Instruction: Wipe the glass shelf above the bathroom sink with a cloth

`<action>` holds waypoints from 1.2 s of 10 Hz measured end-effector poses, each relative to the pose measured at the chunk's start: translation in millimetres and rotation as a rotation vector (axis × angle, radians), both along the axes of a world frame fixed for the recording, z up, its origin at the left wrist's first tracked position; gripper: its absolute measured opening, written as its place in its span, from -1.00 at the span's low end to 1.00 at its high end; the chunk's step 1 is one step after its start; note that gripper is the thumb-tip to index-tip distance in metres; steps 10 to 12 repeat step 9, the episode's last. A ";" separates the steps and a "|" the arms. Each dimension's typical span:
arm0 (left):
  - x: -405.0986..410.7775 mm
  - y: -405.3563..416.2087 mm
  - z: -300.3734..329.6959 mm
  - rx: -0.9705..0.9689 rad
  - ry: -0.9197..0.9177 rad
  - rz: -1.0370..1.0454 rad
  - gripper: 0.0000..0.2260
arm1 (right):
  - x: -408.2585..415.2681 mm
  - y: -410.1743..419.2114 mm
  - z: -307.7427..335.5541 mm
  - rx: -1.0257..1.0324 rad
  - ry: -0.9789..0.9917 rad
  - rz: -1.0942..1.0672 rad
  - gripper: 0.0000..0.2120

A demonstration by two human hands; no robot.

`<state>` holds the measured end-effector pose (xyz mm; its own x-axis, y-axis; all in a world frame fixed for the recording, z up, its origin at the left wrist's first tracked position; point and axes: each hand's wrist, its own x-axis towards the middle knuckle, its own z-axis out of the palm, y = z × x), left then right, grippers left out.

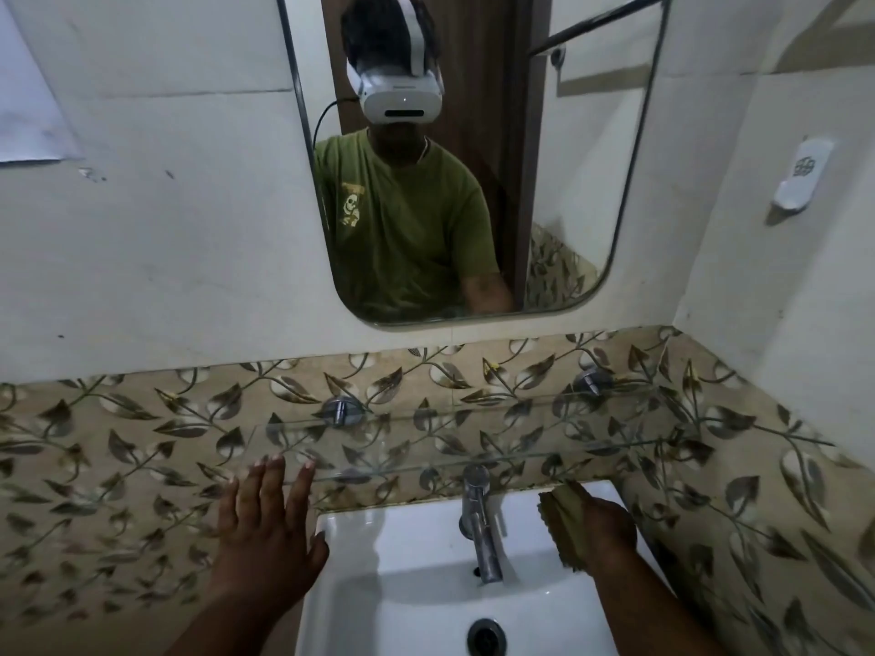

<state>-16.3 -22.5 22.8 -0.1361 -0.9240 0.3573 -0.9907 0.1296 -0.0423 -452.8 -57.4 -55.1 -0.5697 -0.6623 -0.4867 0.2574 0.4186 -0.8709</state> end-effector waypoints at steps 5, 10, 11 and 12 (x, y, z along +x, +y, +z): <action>0.8 -1.6 1.3 0.049 0.052 -0.030 -0.27 | 29.7 73.4 -36.6 -0.373 1.273 0.388 -0.55; 8.6 -17.2 61.1 0.006 0.059 -0.037 -0.21 | 86.7 81.7 25.1 -0.597 1.686 0.339 -0.34; 8.6 -17.2 61.1 0.006 0.059 -0.037 -0.21 | 86.7 81.7 25.1 -0.597 1.686 0.339 -0.34; 8.6 -17.2 61.1 0.006 0.059 -0.037 -0.21 | 86.7 81.7 25.1 -0.597 1.686 0.339 -0.34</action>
